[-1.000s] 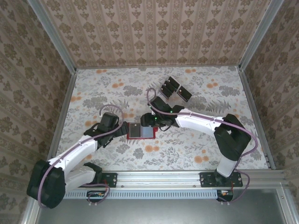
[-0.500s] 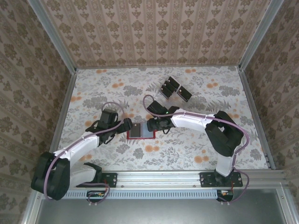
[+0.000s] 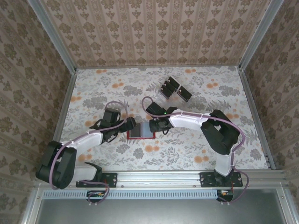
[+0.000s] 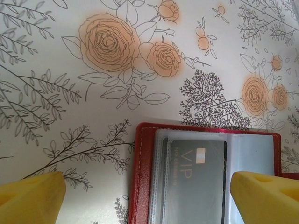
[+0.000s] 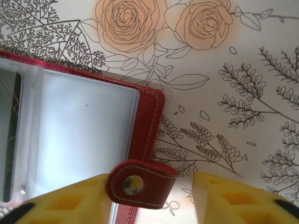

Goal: Put the credit cards into the card holder

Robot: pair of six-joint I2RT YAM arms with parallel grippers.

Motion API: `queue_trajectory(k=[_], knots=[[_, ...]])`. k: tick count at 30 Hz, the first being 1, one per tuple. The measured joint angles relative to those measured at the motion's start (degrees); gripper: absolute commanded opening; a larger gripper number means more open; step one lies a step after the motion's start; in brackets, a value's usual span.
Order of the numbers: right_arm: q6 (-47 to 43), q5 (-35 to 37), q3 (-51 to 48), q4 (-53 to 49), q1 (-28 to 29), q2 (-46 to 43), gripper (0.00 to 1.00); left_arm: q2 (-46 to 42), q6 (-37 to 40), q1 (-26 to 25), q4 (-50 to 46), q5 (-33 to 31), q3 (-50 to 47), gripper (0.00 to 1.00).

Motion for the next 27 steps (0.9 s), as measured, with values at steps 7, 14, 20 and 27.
queue_trajectory(k=[7, 14, 20, 27], knots=[[0.00, 0.20, -0.20, 0.07, 0.00, 0.00, 0.10, 2.56, -0.04, -0.50, 3.21, 1.25, -0.31, 1.00], [0.83, -0.17, -1.86, 1.70, -0.39, 0.00, 0.05, 3.61, -0.04, -1.90, 5.51, 0.63, -0.35, 1.00], [1.51, -0.74, -2.45, 2.89, -0.50, -0.02, 0.05, 4.22, -0.48, -2.73, 7.89, 0.13, -0.85, 1.00], [3.06, -3.93, -4.83, 6.82, -1.60, -0.42, 0.02, 4.92, -1.07, -4.09, 10.36, -0.72, -1.25, 1.00]])
